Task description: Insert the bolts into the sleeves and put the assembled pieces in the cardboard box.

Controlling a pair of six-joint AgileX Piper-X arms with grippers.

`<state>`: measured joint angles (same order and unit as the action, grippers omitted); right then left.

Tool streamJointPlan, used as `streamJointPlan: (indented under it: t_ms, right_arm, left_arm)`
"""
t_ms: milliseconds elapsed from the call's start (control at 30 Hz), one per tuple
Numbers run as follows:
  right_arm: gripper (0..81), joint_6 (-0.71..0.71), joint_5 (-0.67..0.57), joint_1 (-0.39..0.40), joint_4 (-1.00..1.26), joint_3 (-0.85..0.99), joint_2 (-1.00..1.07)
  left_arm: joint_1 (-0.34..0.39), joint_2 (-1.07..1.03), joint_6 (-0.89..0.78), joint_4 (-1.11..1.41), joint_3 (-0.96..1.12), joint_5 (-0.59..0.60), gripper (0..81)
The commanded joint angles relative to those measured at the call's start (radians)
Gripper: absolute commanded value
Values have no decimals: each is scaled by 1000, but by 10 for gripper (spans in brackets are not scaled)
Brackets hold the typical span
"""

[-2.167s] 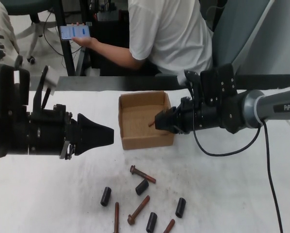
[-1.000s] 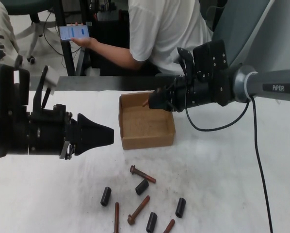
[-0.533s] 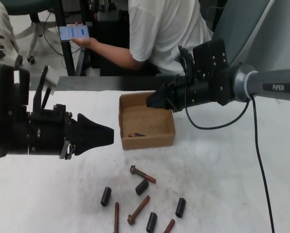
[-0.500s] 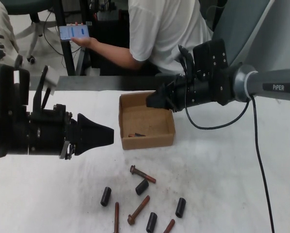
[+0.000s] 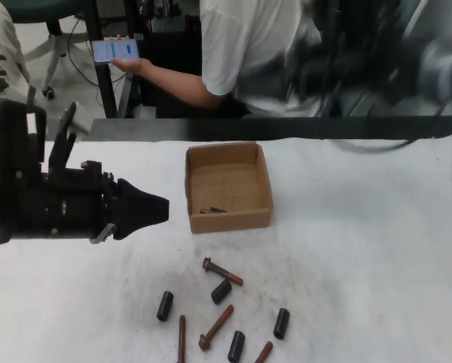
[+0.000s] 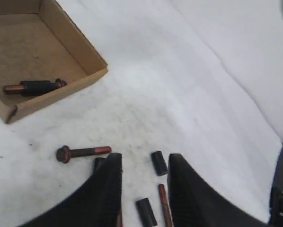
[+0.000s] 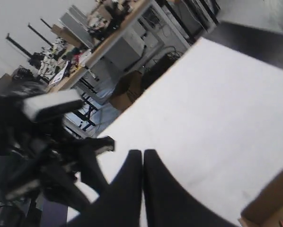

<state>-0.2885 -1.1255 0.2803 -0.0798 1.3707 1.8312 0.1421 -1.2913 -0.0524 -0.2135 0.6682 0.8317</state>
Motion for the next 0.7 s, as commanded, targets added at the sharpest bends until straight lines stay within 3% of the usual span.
streamJointPlan:
  t_ms: [0,100,200,267,400,567,667]
  right_arm:
    - [8,109,13,-4,-78,13,-195]
    - [8,317,176,-4,-309,13,-294]
    - [8,578,437,1,-647,13,-343]
    - [8,668,493,0,-839,11,-352]
    - [8,692,432,5,-931,4,-354]
    - [8,708,638,44,-911,-20,-351]
    - [8,674,594,62,-910,-73,-344]
  left_arm:
    - [6,13,34,-20,10,-84,341]
    - [11,13,115,-101,10,-173,359]
    - [30,13,229,-231,20,-277,359]
    - [47,13,322,-321,31,-358,359]
    - [71,13,374,-419,66,-404,362]
    - [114,13,374,-530,145,-404,453]
    - [144,13,374,-602,177,-404,464]
